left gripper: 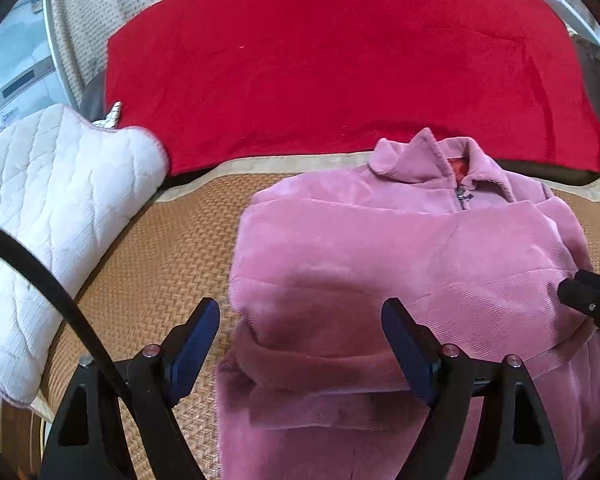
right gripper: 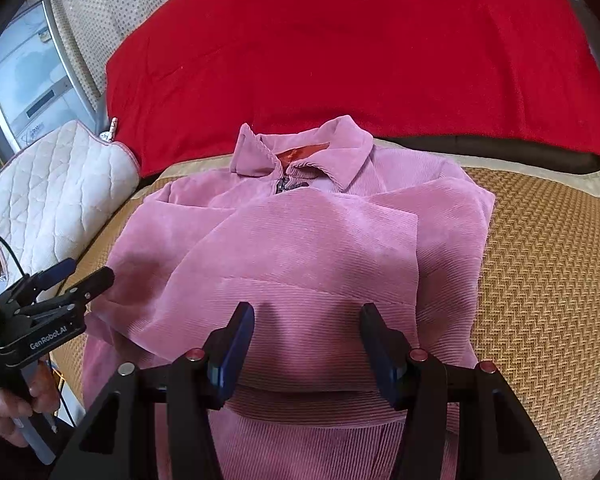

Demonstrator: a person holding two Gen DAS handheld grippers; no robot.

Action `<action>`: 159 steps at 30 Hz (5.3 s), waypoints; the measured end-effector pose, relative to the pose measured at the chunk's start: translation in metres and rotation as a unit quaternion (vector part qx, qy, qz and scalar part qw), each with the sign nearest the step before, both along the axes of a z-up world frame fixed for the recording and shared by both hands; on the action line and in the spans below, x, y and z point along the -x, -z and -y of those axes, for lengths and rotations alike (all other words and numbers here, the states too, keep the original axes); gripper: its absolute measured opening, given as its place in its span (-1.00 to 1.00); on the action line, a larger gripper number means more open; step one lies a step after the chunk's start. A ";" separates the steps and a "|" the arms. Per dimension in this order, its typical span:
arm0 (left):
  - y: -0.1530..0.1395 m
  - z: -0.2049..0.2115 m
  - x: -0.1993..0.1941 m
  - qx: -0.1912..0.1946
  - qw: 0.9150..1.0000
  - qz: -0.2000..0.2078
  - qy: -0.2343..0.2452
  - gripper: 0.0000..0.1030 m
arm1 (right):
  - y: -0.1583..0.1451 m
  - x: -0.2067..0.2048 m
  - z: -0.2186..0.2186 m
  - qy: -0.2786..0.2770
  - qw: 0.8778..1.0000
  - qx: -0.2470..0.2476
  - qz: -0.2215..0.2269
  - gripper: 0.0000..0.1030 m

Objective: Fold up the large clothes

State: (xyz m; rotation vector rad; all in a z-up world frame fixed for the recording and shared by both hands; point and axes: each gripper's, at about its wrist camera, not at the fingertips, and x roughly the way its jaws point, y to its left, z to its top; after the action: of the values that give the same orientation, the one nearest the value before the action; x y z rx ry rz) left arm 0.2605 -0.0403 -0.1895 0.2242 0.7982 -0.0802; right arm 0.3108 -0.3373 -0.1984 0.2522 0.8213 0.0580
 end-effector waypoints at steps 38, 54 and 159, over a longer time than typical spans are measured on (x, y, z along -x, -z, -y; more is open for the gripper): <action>0.020 -0.036 -0.030 0.025 0.999 -0.035 -0.030 0.62 | -0.009 0.005 0.000 0.012 0.999 0.008 0.031 0.14; 0.025 -0.077 -0.010 0.057 0.997 -0.046 -0.040 0.62 | -0.014 0.051 0.022 -0.005 1.000 0.003 0.024 0.14; -0.038 -0.170 -0.093 0.373 0.921 -0.100 0.049 -0.88 | -0.062 0.002 0.063 0.030 0.981 -0.189 0.028 -0.85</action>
State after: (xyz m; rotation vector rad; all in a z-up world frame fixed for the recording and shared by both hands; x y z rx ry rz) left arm 0.3535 0.1296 -0.1519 -0.4769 0.9064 -0.4983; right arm 0.3088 -0.4007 -0.1361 0.6314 0.7413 0.1643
